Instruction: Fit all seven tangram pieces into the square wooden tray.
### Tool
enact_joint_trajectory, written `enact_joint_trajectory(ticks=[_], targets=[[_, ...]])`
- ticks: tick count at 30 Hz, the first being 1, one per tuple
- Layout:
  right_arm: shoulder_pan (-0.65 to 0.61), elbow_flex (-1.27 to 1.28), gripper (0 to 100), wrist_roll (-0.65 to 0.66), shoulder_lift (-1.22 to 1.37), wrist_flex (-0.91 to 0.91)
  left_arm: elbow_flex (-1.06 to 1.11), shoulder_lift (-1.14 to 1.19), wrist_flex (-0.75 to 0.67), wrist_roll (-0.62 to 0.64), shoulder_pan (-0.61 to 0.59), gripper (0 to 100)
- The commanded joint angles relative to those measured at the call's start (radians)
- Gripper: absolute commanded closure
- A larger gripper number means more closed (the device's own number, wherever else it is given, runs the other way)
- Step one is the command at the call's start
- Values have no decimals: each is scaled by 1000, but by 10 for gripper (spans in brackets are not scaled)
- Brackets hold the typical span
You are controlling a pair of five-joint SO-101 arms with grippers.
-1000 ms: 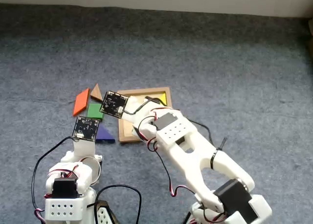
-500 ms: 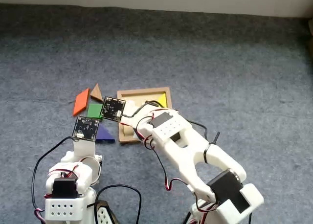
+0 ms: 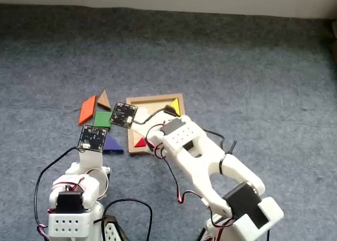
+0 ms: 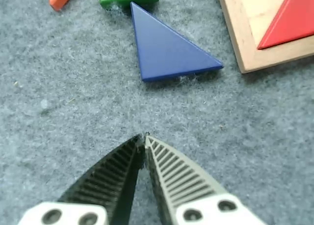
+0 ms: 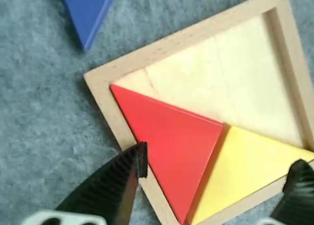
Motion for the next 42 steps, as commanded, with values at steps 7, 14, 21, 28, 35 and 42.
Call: enact_joint_trajectory(ticks=[7, 14, 21, 28, 35, 42], targets=[[-7, -77, 872, -135, -199, 125, 19, -38, 8, 9, -13, 994], [2, -48, 990, -258, -188, -50, 19, -38, 8, 9, -13, 994], [73, -24, 990, -258, -24, -140, 19, -38, 8, 9, -13, 994], [102, -25, 990, -255, 79, -139, 19, -38, 8, 9, -13, 994], [162, -25, 985, -252, 81, -130, 19, -38, 8, 9, -13, 994], [176, -173, 985, -256, 77, 119, 19, -38, 8, 9, -13, 994]])
